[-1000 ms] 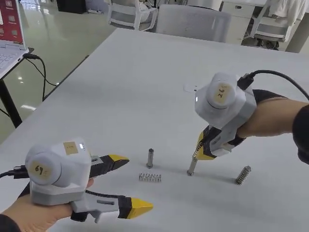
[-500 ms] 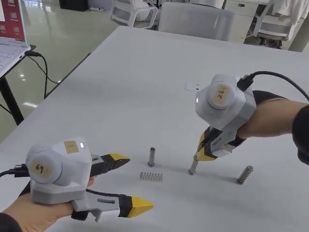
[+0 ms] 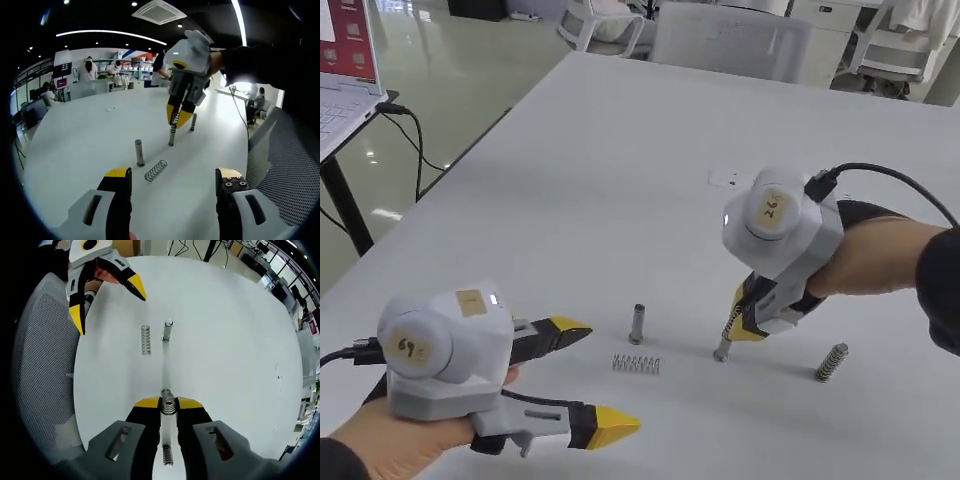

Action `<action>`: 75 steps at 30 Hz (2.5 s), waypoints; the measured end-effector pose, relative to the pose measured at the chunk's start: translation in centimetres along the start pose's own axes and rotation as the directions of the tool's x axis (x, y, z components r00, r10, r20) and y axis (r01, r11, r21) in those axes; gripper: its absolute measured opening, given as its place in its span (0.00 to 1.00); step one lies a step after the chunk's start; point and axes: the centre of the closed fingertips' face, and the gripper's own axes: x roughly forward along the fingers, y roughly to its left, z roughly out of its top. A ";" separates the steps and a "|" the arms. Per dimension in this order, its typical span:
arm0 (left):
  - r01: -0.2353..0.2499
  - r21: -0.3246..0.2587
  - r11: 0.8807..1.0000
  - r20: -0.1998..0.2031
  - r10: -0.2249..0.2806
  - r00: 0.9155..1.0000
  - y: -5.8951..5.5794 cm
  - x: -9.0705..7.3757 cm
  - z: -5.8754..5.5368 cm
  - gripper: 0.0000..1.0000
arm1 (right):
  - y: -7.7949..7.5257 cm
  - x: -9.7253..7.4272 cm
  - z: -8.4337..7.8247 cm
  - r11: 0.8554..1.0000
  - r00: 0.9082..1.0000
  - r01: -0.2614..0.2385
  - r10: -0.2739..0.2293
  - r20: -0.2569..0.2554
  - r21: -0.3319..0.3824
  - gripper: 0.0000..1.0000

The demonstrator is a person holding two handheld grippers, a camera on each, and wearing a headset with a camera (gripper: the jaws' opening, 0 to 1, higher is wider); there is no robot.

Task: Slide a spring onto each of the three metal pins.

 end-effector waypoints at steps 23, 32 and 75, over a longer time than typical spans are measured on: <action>-0.001 -0.002 1.000 -0.002 0.001 1.000 -0.1 0.1 0.1 0.66 | 0.7 1.9 -1.2 1.000 0.999 -0.023 0.023 -0.033 0.015 0.13; -0.001 -0.002 1.000 -0.004 0.001 1.000 -0.1 0.0 0.1 0.66 | 0.8 2.5 -1.4 0.999 0.999 -0.027 0.028 -0.038 0.022 0.13; -0.007 -0.006 1.000 -0.003 0.007 1.000 0.1 0.1 0.1 0.66 | 0.9 2.8 -1.6 0.998 0.999 -0.037 0.038 -0.019 0.041 0.26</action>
